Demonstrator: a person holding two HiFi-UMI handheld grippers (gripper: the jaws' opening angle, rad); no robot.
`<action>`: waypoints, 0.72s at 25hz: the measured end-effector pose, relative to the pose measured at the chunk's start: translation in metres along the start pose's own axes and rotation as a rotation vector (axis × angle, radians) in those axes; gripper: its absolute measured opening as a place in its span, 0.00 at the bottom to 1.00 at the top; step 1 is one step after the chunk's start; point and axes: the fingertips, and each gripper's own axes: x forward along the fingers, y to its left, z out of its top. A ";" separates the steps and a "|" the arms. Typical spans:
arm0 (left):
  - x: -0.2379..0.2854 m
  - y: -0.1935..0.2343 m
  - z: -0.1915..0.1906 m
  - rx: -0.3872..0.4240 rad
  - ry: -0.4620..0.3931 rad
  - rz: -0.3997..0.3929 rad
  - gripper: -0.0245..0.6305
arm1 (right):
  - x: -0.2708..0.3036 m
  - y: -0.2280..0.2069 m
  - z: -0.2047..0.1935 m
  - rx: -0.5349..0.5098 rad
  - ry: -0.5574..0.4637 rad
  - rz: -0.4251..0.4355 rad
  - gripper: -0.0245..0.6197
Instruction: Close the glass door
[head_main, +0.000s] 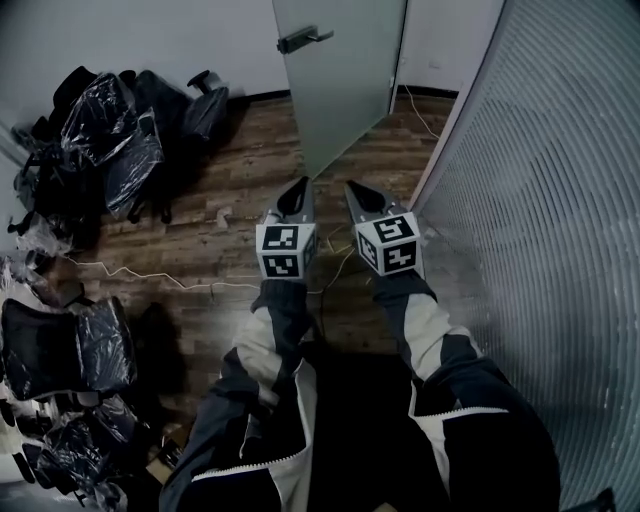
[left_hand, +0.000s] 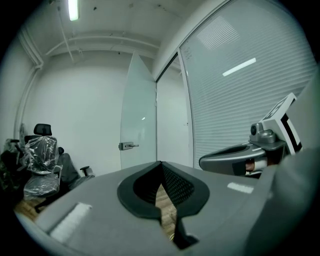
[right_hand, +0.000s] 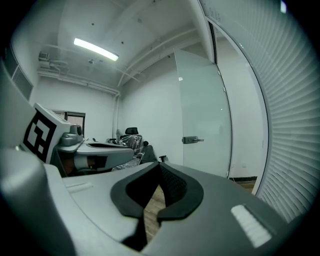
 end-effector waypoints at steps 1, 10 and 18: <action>0.008 0.009 0.000 -0.002 -0.002 -0.008 0.04 | 0.011 -0.002 0.002 0.000 0.001 -0.009 0.05; 0.072 0.103 0.013 -0.008 -0.016 -0.098 0.04 | 0.116 -0.003 0.034 -0.003 -0.001 -0.091 0.05; 0.125 0.151 0.010 -0.028 -0.017 -0.145 0.04 | 0.174 -0.028 0.045 -0.010 0.007 -0.155 0.05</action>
